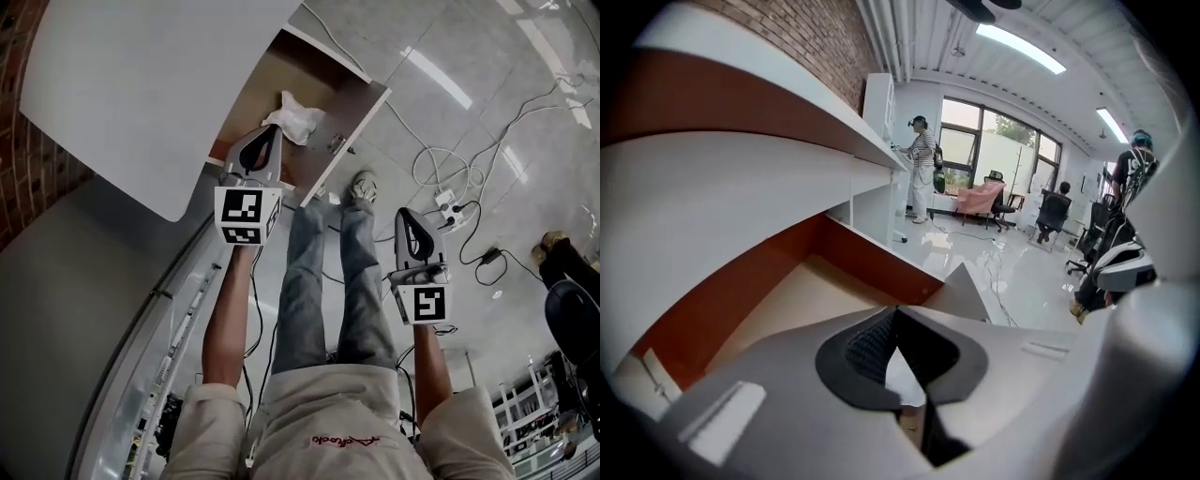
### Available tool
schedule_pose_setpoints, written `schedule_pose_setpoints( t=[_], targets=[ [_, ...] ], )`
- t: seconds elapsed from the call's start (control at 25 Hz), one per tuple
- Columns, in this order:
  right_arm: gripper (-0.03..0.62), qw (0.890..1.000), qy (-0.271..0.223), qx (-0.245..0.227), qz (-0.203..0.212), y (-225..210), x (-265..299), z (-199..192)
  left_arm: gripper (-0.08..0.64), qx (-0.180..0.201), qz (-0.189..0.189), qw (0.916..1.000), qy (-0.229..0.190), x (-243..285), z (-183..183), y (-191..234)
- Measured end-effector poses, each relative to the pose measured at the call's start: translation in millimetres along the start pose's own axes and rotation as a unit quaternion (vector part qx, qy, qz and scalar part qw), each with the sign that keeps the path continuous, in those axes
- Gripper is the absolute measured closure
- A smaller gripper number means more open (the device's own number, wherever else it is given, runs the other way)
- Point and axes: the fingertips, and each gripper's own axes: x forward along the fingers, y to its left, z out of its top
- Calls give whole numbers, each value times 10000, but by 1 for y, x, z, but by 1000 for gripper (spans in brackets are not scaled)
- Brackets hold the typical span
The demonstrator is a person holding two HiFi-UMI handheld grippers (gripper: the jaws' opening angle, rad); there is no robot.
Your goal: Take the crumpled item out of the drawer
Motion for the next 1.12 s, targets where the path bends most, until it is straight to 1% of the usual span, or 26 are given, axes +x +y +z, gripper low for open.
schedule_pose_setpoints(
  t=[0.08,0.2,0.28,0.36,0.44,0.48,0.6,0.68,0.76,0.88,1.0,1.12],
  targets=[
    [580,10000,-27,-31,13,-3,0,-1,551,164,-11,9998,106,10,3,1],
    [580,10000,-48,49,20,-6,1,-3,551,460,-29,9984,328,24,4,4],
    [580,10000,-57,60,43,-7,2,-2,551,743,-35,9958,525,33,3,6],
    [580,9999,-83,32,72,-8,4,-1,551,1075,-38,9913,751,41,0,8],
    [580,9999,-84,11,104,-8,7,0,551,1458,-28,9841,1011,48,-5,10],
    [580,9999,-61,20,116,-8,8,0,551,1667,-14,9792,1155,52,-9,11],
    [580,9999,8,41,152,-7,10,-2,551,2240,8,9606,1642,59,-27,17],
    [580,9998,-50,14,178,-7,12,1,551,2462,-3,9501,1914,62,-40,23],
    [580,9998,-40,14,210,-6,15,0,551,2494,-22,9448,2125,65,-51,30],
    [580,9997,-8,23,246,-5,17,1,551,2372,-160,9436,2304,69,-63,32],
    [580,9996,-38,5,280,-4,21,4,548,2167,-440,9431,2481,73,-72,26],
    [580,9995,-14,-2,310,-3,24,4,463,2058,-650,9383,2703,79,-80,20]
  ],
)
